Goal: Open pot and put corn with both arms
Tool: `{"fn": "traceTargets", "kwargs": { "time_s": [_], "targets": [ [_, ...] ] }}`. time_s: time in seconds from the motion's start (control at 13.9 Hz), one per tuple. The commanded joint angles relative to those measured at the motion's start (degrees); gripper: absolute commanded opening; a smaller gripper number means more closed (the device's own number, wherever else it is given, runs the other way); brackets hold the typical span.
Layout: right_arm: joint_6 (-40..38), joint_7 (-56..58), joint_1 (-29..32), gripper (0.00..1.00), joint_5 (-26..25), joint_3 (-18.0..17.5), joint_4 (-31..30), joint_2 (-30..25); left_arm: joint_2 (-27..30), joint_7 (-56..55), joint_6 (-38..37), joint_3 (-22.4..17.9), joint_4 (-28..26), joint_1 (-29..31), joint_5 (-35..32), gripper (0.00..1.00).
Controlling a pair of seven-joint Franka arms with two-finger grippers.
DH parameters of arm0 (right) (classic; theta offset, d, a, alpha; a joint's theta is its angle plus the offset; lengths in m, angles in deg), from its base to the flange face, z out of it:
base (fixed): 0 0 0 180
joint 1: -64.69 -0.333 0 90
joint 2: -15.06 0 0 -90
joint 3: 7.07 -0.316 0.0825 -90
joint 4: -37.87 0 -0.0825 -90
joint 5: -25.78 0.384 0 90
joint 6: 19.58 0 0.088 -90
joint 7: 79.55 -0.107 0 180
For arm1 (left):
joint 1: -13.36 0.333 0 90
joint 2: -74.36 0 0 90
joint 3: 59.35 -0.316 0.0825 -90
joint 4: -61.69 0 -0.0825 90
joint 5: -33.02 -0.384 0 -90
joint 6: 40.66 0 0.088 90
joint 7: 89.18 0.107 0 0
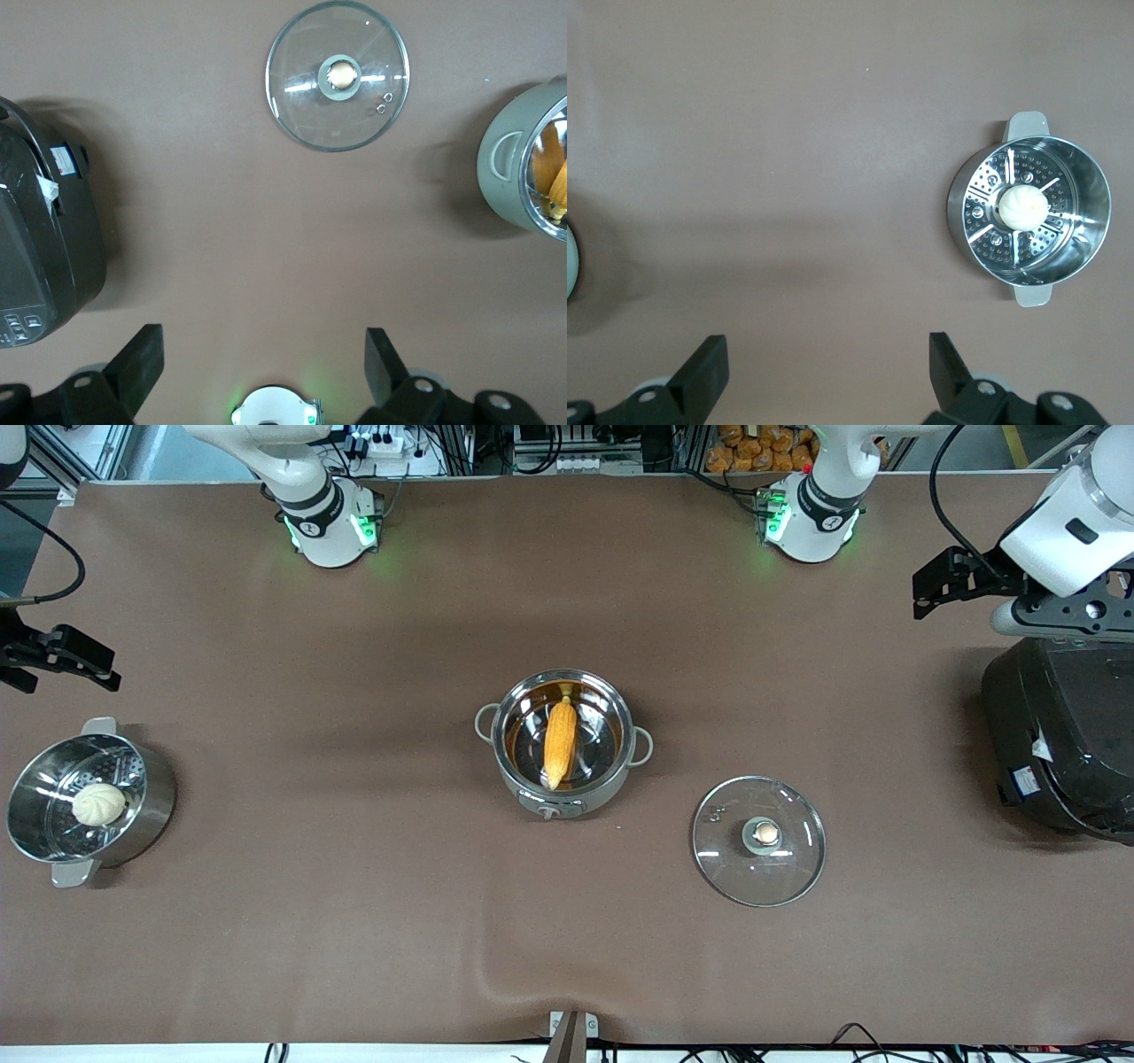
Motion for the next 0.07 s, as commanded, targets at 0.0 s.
{"fn": "traceTargets", "kwargs": {
  "time_s": [0.0],
  "targets": [
    [-1.9,-1.4,1.0,1.0,1.0,-0.4,0.2,-0.3,0.1,2.8,-1.8,-0.9,1.3,-1.1,0.6,1.0]
  ]
}}
